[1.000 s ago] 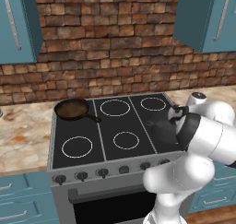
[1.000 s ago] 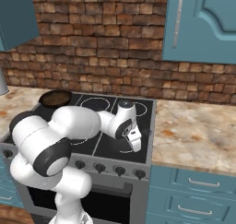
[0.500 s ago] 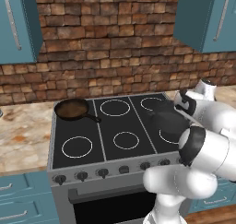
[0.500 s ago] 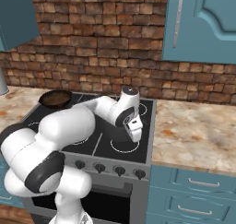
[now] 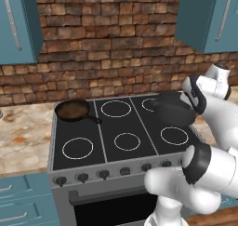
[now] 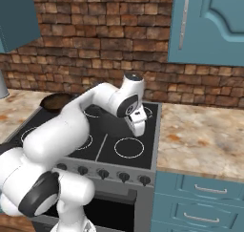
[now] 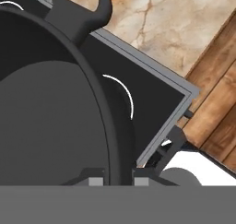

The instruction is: Move the pot and pan from the stove into the sink.

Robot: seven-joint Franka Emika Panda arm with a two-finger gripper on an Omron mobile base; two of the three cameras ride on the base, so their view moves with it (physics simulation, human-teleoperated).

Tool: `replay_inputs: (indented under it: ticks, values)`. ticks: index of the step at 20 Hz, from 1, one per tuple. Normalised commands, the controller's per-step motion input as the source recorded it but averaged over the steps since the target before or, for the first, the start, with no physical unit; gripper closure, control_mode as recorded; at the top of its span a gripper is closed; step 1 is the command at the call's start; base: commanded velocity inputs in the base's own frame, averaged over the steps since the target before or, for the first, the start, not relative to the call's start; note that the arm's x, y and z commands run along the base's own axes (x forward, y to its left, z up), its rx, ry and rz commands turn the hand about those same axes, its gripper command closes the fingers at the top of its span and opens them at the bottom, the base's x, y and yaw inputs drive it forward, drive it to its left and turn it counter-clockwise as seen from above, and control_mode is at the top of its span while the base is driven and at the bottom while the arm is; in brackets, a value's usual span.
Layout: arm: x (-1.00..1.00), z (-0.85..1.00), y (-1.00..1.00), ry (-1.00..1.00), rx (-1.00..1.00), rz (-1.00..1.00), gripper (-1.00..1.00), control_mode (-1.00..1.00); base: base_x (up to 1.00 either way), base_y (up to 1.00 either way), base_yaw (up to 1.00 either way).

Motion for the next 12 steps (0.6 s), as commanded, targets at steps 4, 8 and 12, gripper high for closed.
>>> replay_inputs:
  ticks: [4,8,12]
  values:
    - [-0.59,0.44,0.29,-0.04,0.0,0.07,1.0,-1.0,0.0,0.0,0.0]
    - [-0.65,0.39,0.34,-0.08,0.0,0.1,1.0,-1.0,0.0,0.0,0.0]
    - [-0.6,0.39,0.36,-0.1,0.0,0.13,1.0,-1.0,0.0,0.0,0.0]
